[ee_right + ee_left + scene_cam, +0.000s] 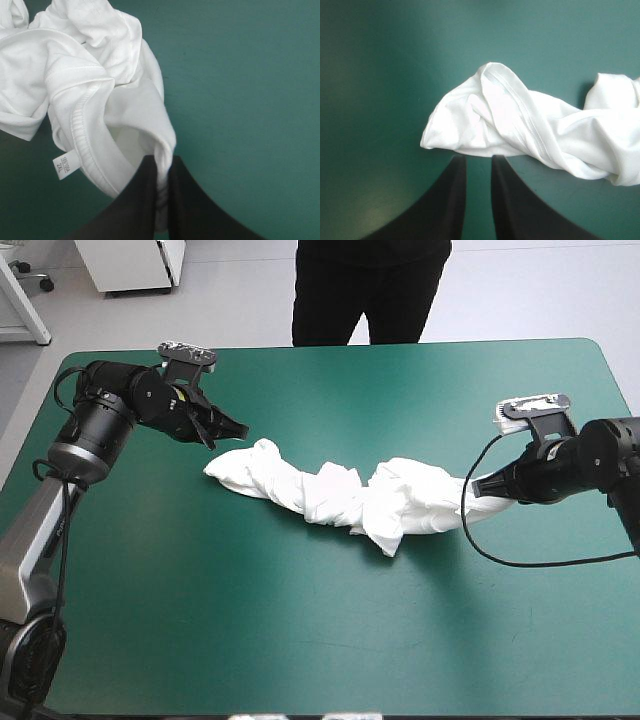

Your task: Fold the cloth

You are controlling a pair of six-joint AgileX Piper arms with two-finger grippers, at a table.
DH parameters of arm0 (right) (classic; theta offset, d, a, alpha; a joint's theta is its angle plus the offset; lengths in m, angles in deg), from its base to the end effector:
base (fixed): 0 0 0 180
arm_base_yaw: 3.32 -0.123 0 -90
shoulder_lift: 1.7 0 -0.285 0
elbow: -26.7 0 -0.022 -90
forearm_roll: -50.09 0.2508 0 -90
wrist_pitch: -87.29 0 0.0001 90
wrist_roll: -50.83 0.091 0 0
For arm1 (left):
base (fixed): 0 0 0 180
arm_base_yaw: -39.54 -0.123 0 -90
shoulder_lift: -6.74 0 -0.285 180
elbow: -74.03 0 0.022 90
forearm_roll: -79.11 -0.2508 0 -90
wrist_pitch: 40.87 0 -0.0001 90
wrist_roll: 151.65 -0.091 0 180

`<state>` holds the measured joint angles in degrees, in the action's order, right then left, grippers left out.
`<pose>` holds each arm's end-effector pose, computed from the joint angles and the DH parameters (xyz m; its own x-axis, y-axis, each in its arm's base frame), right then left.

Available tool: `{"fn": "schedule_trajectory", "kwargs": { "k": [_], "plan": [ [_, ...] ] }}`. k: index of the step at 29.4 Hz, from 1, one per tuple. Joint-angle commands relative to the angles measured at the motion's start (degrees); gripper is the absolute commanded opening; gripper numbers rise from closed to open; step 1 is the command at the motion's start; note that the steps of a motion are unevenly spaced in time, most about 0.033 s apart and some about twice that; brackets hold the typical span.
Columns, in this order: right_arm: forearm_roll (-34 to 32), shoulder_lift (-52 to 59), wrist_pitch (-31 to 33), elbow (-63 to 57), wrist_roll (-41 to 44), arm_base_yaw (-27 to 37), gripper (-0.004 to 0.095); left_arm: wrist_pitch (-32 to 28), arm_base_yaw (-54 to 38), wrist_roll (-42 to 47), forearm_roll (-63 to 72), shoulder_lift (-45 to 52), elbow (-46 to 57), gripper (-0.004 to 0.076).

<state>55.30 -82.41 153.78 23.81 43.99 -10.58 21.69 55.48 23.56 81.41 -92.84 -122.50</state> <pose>0.2431 0.0386 0.3755 -0.8423 -0.1906 -0.5042 -0.2379 0.9708 0.0304 0.3309 -0.0979 0.3811 -0.7725 0.2882 -0.5658 0.3448 0.9387 0.0074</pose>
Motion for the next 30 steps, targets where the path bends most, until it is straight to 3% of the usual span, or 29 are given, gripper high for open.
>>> {"fn": "schedule_trajectory", "kwargs": {
  "k": [1,19,24,26,30],
  "plan": [
    [0.21,1.59,-1.74,2.01,-0.55,0.38,-0.0017,-2.18,-0.05,0.22,0.70,2.27,-1.98,0.0133],
    [0.21,1.59,-1.74,2.01,-0.55,0.38,-0.0017,-1.94,-0.05,0.22,0.53,2.27,-1.98,0.0133],
    [0.21,1.59,-1.65,2.01,-0.55,0.38,-0.0017,-1.79,-0.05,2.25,-6.69,2.02,-1.98,0.0138],
    [0.21,1.59,-1.65,2.01,-0.55,0.38,-0.0017,-1.66,-0.05,2.39,-7.67,1.66,-2.03,0.0179],
    [0.21,1.59,-1.37,2.01,-0.55,0.38,-0.0017,-1.38,-0.05,1.44,-7.56,0.35,-2.03,0.0356]
  ]
}}
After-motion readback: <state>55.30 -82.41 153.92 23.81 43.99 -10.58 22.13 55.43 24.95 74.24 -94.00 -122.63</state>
